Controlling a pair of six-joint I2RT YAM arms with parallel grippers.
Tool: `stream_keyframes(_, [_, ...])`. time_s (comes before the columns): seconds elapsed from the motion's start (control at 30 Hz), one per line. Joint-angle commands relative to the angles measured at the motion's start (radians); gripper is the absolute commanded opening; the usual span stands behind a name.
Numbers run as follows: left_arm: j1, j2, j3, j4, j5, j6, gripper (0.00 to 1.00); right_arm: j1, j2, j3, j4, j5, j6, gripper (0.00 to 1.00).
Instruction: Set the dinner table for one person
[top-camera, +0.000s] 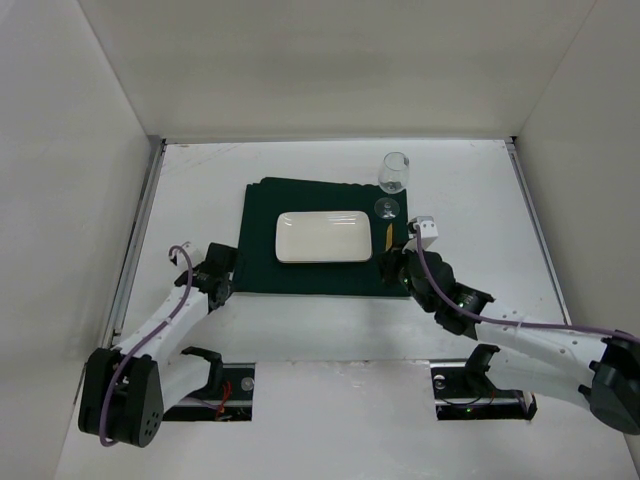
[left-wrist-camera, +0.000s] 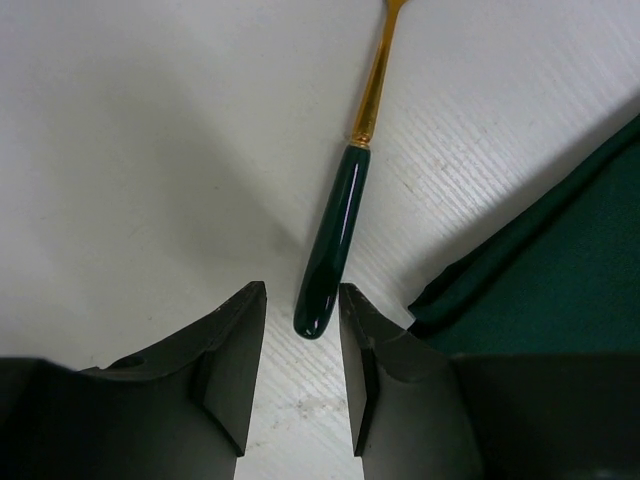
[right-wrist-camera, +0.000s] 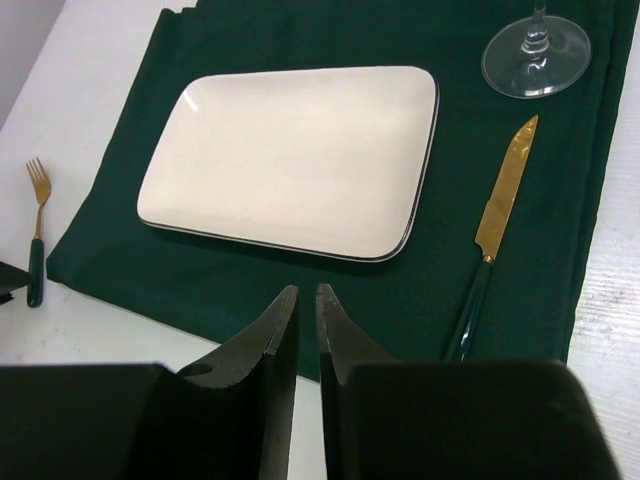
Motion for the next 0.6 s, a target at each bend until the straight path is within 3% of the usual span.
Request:
stream_keyframes(0.0, [0.015, 0.029, -0.013, 0.087, 0.046, 0.052, 0.32, 0.005, -0.016, 0.015, 0.061, -0.008, 0.004, 0.18])
stream_keyframes(0.23, [0.046, 0.074, -0.018, 0.109, 0.055, 0.083, 0.24, 0.005, 0.018, 0.025, 0.063, -0.008, 0.003, 0.18])
stream_keyframes(0.57, [0.075, 0.133, -0.027, 0.141, 0.050, 0.094, 0.24, 0.002, 0.027, 0.022, 0.067, -0.008, 0.001, 0.19])
